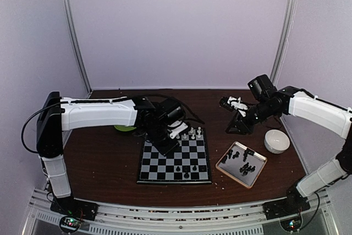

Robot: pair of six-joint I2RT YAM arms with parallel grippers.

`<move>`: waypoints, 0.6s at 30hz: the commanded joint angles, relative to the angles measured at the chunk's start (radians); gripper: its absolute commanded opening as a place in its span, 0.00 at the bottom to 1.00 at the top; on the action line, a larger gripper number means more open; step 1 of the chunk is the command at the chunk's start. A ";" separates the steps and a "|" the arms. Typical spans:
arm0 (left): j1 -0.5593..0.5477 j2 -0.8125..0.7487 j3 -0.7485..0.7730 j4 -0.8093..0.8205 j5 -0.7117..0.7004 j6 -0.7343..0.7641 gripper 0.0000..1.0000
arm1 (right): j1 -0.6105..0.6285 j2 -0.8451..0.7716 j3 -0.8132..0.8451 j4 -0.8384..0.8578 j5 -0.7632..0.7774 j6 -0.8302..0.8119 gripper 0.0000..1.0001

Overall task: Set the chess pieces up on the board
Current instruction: Place the pawn at e7.

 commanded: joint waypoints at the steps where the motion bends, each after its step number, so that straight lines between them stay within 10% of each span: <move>1: 0.001 -0.022 -0.076 0.032 0.045 -0.024 0.00 | -0.002 0.011 0.029 -0.011 -0.011 -0.012 0.33; 18: 0.001 0.026 -0.103 0.092 0.143 -0.011 0.01 | 0.002 0.035 0.034 -0.024 -0.010 -0.029 0.33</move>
